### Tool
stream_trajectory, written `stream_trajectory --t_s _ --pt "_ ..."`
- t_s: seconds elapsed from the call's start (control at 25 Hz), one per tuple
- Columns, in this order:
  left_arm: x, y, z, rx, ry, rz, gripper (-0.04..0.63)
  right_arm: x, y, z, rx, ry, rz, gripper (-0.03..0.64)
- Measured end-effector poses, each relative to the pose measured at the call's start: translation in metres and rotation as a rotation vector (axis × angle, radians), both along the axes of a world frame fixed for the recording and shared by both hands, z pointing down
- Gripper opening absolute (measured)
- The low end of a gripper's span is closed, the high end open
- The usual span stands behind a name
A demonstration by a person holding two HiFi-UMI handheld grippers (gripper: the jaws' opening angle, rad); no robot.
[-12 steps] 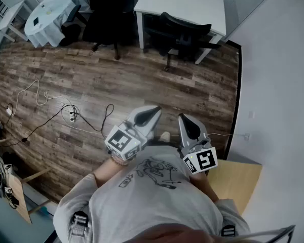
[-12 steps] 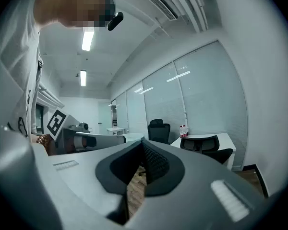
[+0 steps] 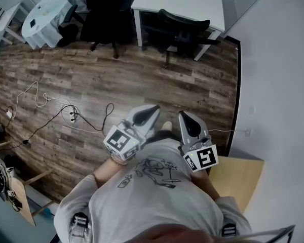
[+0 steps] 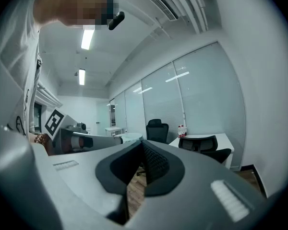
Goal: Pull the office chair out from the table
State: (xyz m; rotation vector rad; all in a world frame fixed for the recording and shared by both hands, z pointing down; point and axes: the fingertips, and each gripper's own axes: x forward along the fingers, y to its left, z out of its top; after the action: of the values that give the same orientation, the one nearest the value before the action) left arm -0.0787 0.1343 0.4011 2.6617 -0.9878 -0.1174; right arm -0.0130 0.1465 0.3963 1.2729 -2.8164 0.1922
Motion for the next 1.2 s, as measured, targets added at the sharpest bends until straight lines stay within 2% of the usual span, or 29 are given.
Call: stream_trajectory --t_s 0.32,0.44,0.8,0.92,1.08,1.2 --pt "-0.001 -0.025 0.005 0.027 -0.053 -0.013 0.003 0.008 -0.024 0.002 0.034 0.029 0.002 0.006" --pt "0.002 -0.045 0.008 0.034 -0.071 -0.017 0.023 0.014 -0.043 0.005 0.035 0.036 -0.002 0.006" --pt "0.026 -0.157 0.017 0.052 -0.134 -0.003 0.037 0.043 -0.149 0.015 0.047 0.094 -0.011 0.008" --pt "0.043 -0.202 0.022 0.074 -0.187 0.008 0.067 0.062 -0.195 0.021 0.046 0.117 -0.016 0.014" --pt "0.062 -0.264 0.033 0.102 -0.291 0.027 0.098 0.082 -0.259 0.032 0.044 0.160 -0.034 0.056" --pt "0.071 -0.310 0.050 0.114 -0.391 0.038 0.129 0.094 -0.306 0.044 0.047 0.235 -0.064 0.093"
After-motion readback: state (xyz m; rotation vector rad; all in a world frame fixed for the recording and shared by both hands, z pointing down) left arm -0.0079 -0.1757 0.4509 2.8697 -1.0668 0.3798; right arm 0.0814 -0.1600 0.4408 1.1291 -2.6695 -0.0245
